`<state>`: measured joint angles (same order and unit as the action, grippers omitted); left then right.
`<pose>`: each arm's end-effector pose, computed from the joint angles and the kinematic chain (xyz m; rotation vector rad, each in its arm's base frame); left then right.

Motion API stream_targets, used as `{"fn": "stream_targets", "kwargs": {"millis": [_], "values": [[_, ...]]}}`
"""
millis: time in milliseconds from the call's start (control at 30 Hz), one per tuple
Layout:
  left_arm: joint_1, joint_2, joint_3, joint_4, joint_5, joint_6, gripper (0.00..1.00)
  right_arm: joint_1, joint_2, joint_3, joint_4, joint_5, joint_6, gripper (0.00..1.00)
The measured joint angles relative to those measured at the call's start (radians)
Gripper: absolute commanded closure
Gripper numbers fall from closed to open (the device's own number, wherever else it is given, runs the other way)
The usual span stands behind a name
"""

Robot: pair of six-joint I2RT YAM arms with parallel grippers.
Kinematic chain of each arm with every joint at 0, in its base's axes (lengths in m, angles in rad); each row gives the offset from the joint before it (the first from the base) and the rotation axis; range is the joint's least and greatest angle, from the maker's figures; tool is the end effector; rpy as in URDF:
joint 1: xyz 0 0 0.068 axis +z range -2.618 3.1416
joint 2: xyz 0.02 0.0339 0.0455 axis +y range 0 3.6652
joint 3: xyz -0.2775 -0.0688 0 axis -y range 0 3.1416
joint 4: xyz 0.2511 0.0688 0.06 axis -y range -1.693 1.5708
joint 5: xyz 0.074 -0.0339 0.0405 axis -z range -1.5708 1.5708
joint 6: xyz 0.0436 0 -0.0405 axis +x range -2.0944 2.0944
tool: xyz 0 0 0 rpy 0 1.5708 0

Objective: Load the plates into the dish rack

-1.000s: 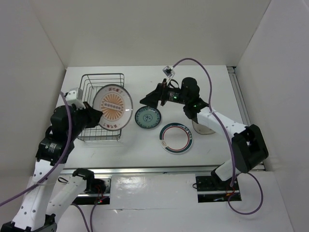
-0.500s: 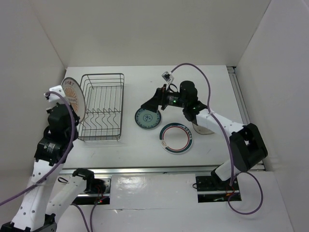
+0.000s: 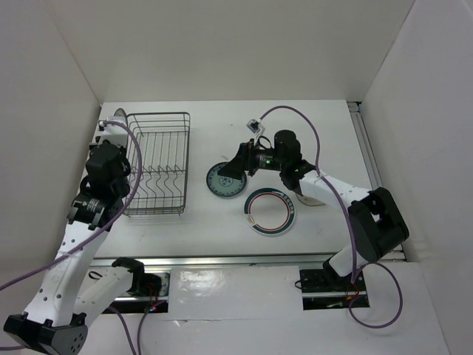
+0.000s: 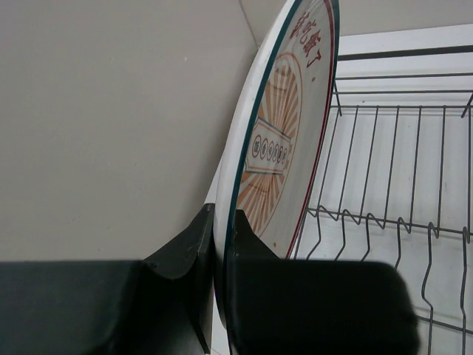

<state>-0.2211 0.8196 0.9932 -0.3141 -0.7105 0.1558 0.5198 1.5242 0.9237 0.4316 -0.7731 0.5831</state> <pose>0.1756 -0.0103 0.4038 -0.2100 1.6950 0.5567 0.2903 0.2012 0.2806 -0.5693 1.8456 1.4409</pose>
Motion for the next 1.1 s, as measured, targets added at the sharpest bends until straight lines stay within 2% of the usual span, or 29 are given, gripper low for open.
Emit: {"fn": "stream_targets", "kwargs": {"millis": [333, 1000, 1100], "values": [[0.0, 0.033, -0.14, 0.048, -0.001, -0.012, 1.0, -0.001, -0.006, -0.02, 0.002, -0.003, 0.003, 0.0], [0.011, 0.114, -0.208, 0.068, 0.003, -0.132, 1.0, -0.002, -0.03, -0.05, 0.003, -0.003, 0.002, 0.0], [0.013, 0.117, -0.211, 0.068, 0.005, -0.143, 0.95, -0.005, -0.03, -0.05, 0.003, -0.003, 0.003, 0.0]]}}
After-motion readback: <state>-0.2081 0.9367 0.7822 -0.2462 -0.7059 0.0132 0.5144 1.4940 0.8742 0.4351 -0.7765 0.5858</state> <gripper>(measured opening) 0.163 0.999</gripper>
